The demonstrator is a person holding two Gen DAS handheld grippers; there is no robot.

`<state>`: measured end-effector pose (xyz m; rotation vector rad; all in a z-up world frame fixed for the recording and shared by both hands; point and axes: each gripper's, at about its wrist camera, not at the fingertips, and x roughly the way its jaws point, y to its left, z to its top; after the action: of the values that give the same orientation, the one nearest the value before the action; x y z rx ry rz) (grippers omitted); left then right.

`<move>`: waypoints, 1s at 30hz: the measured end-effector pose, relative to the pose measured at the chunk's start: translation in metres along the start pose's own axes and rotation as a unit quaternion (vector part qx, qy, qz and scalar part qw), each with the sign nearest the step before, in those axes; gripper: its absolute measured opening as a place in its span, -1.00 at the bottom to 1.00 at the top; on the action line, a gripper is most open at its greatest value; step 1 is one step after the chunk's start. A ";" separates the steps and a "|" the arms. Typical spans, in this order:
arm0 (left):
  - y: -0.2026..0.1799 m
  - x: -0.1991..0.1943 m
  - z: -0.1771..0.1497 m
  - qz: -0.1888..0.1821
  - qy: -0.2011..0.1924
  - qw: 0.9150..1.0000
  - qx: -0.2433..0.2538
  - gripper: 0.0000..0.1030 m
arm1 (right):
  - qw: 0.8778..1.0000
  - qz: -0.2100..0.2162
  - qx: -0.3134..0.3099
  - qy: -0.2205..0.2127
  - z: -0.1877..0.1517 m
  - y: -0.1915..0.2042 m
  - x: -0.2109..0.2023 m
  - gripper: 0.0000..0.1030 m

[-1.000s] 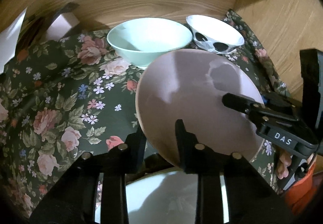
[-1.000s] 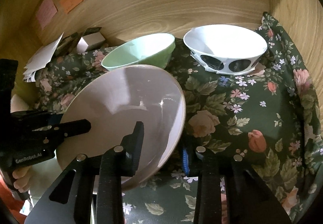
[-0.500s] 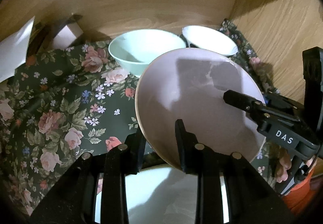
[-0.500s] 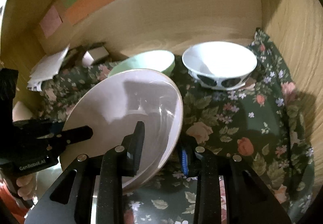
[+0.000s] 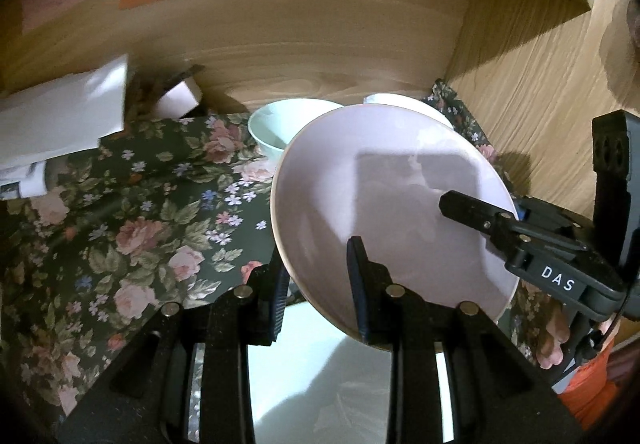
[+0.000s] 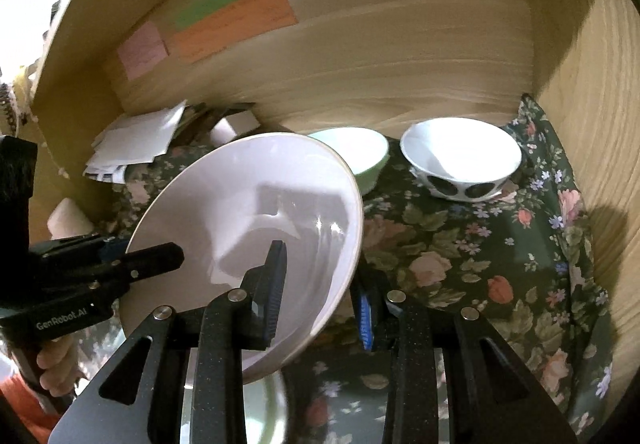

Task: Organize plates and bowls
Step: 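Lift the pale pink bowl with the left gripper and carry it toward the plate stack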

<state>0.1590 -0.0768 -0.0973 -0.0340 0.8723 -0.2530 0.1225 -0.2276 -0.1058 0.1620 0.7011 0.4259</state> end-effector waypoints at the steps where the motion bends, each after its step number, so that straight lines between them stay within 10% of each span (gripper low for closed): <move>1: 0.002 -0.004 -0.002 0.001 -0.003 1.000 -0.002 -0.45 | 1.000 0.001 -0.003 0.000 -0.001 0.004 -0.001 -0.46; 30: 0.100 -0.111 -0.093 0.066 -0.062 0.991 -0.096 -0.45 | 0.992 0.085 -0.088 0.029 -0.028 0.132 0.021 -0.46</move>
<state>0.0405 0.0528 -0.0867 -0.1681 0.7687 -0.0421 0.0753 -0.0996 -0.1019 0.0427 0.7061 0.6553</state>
